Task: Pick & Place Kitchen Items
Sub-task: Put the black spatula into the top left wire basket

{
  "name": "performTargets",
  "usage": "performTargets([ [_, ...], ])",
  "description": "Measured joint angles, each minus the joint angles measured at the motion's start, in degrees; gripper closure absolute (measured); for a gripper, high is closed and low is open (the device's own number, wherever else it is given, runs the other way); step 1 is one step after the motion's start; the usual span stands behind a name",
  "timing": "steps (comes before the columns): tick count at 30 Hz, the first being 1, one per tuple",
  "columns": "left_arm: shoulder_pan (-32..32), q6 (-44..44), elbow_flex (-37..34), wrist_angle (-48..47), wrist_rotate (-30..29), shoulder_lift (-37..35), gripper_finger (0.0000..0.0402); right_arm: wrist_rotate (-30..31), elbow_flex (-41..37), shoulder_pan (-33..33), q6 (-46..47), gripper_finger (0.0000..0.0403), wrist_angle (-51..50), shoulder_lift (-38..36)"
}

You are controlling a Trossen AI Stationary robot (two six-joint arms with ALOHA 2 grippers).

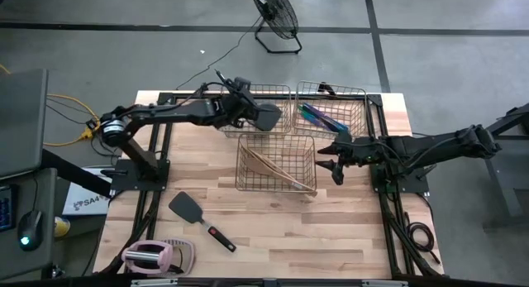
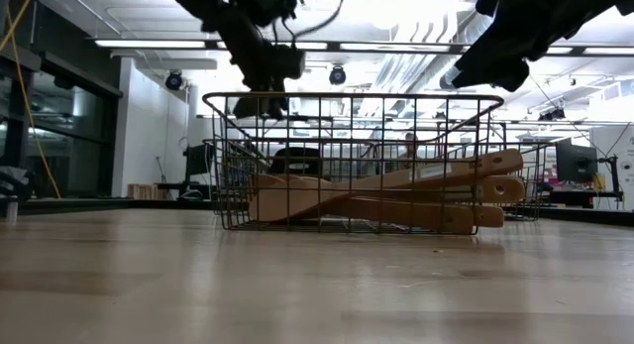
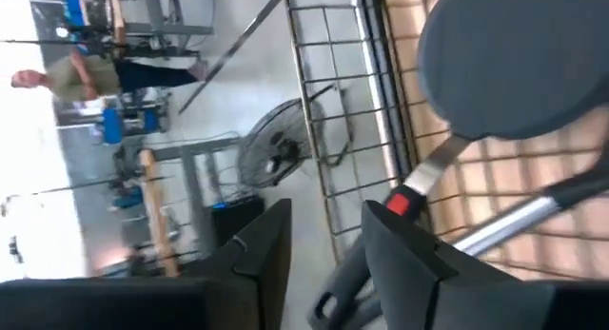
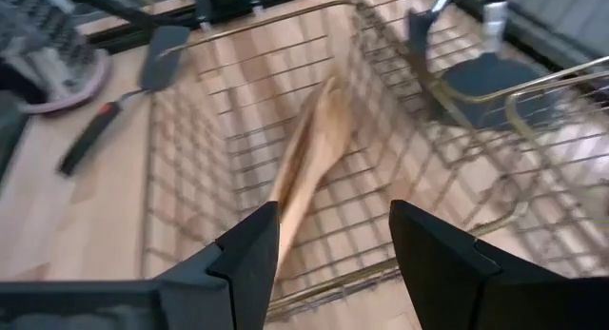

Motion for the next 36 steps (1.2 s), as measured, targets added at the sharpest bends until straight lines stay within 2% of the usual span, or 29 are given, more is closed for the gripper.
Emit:
performTargets([
  [4,-1.6,-7.2,0.0,-6.4,1.8,-3.5,0.0242,-4.0,0.0,0.0,0.9,0.0210,-0.8,-1.3],
  [9,-5.1,-18.6,0.0,-14.6,5.4,-8.4,0.0189,-3.2,0.0,0.0,0.6,0.0210,-1.5,-2.6],
  [12,-8.2,-22.4,0.0,-19.9,8.2,-10.7,0.0170,-3.1,0.0,0.0,-0.3,0.0210,-1.5,-3.1],
  [18,-13.7,-27.9,0.0,-30.4,11.4,-13.6,0.0165,-3.3,0.0,0.0,-0.5,0.0210,-1.7,-3.0],
  [31,-20.7,-38.8,0.0,-43.7,17.4,-13.9,0.0165,-3.4,0.0,0.0,-0.5,0.0210,-1.7,-3.0],
  [36,-22.2,-43.4,0.0,-48.9,23.0,-13.9,0.0165,-3.4,0.0,0.0,-0.5,0.0210,-1.7,-3.0],
])
